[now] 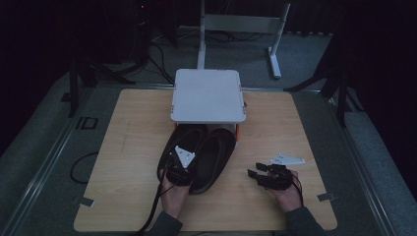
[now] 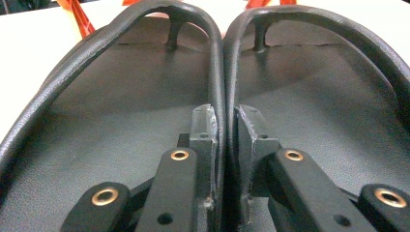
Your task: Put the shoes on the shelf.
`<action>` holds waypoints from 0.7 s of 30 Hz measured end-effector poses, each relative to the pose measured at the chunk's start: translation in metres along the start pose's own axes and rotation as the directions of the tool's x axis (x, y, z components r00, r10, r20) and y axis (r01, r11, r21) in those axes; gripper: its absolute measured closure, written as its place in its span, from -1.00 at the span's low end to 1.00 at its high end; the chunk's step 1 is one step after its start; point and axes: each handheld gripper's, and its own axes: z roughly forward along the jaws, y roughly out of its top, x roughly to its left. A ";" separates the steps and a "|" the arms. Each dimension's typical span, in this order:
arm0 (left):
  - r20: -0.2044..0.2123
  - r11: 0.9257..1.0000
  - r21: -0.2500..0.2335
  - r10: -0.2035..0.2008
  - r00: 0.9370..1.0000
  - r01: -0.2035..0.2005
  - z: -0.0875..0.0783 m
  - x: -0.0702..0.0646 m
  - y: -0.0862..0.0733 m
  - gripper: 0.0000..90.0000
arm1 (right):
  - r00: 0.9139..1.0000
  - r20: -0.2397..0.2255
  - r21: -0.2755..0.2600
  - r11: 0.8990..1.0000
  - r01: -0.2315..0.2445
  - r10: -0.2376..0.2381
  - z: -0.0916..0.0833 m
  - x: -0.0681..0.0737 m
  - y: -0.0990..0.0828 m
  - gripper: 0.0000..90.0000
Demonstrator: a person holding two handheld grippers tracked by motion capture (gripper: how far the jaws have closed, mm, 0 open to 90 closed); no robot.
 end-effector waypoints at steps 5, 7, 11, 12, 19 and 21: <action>-0.020 1.000 -0.007 -0.006 1.000 0.006 0.006 -0.003 0.005 0.73 | 1.000 0.000 -0.002 1.000 -0.002 0.002 -0.001 -0.001 0.000 0.06; -0.027 1.000 -0.009 -0.014 1.000 0.013 0.009 -0.004 0.007 0.73 | 1.000 0.000 -0.003 1.000 -0.001 0.001 -0.001 -0.001 0.000 0.06; -0.035 0.999 -0.013 -0.032 0.999 0.031 0.013 -0.005 0.011 0.73 | 1.000 0.000 -0.003 1.000 -0.003 0.003 -0.001 -0.001 0.000 0.06; -0.040 0.999 -0.013 -0.037 0.999 0.037 0.014 -0.005 0.012 0.73 | 1.000 0.001 -0.003 1.000 -0.003 0.003 -0.001 -0.002 -0.001 0.06; -0.065 0.998 -0.017 -0.069 0.996 0.068 0.024 -0.008 0.019 0.73 | 1.000 0.002 -0.002 1.000 -0.001 0.001 -0.001 -0.002 -0.001 0.06; -0.071 0.997 -0.025 -0.074 0.995 0.073 0.026 -0.009 0.021 0.73 | 1.000 0.001 -0.005 1.000 -0.003 0.003 -0.001 -0.002 -0.001 0.06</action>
